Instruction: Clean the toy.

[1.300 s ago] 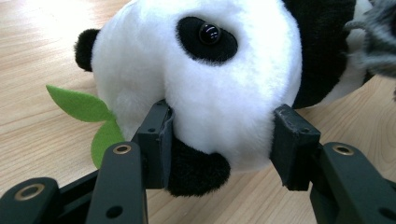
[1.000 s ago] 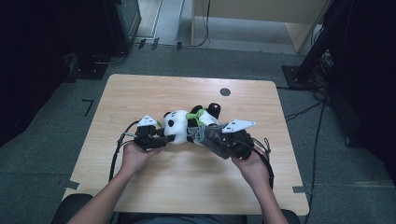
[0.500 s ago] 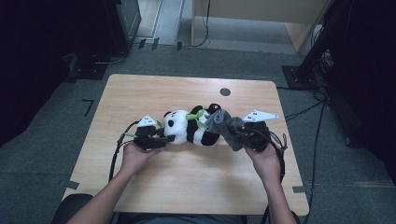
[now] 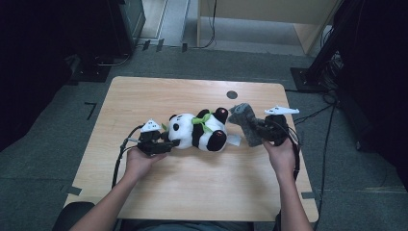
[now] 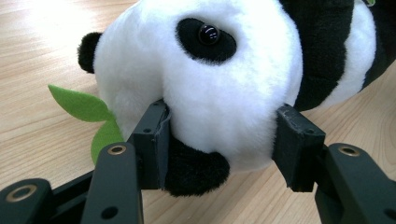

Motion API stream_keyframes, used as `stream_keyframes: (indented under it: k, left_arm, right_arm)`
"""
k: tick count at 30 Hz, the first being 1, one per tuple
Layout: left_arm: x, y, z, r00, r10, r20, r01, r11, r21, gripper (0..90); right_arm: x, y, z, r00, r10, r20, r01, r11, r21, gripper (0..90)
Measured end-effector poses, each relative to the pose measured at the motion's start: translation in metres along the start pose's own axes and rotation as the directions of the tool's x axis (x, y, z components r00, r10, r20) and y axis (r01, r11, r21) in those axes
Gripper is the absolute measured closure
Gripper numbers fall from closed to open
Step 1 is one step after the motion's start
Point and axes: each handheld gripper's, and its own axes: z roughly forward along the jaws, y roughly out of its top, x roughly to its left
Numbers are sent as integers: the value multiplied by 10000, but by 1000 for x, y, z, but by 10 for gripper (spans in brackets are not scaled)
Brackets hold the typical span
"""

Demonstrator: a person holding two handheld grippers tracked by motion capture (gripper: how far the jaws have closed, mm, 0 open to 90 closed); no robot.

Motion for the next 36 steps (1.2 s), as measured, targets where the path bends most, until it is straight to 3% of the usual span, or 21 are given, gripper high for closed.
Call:
stream_keyframes:
  k: [8, 14, 20, 23, 26, 28, 36]
  left_arm:
    - [0, 0, 0, 10000, -57, 9, 57, 9999, -96, 435]
    - [0, 0, 0, 10000, -47, 3, 47, 9999, -94, 436]
    - [0, -1, 0, 10000, -37, 26, 37, 9999, -135, 435]
    - [1, -1, 1, 10000, -15, 30, 16, 9998, -175, 432]
    - [1, -1, 1, 10000, -6, 40, 6, 9998, -194, 429]
    - [1, -1, 1, 10000, -4, 48, 5, 9998, -192, 427]
    - [2, -2, 1, 10000, 98, -2, -98, 9996, -255, 393]
  right_arm:
    - [-42, -9, 27, 9938, 804, 770, -829, 9961, 303, 799]
    - [-59, -16, 51, 9871, 966, 1278, -1064, 9917, 724, 798]
    - [-73, -29, 72, 9741, 1311, 1841, -1530, 9821, 1100, 798]
    - [-77, -36, 81, 9727, 1402, 1851, -1653, 9779, 1281, 786]
    - [-77, -42, 87, 9784, 1031, 1791, -1255, 9850, 1185, 762]
    - [-77, -43, 86, 9784, 1069, 1770, -1281, 9853, 1128, 744]
    - [-82, -41, 79, 9746, 1653, 1513, -1797, 9799, 871, 485]
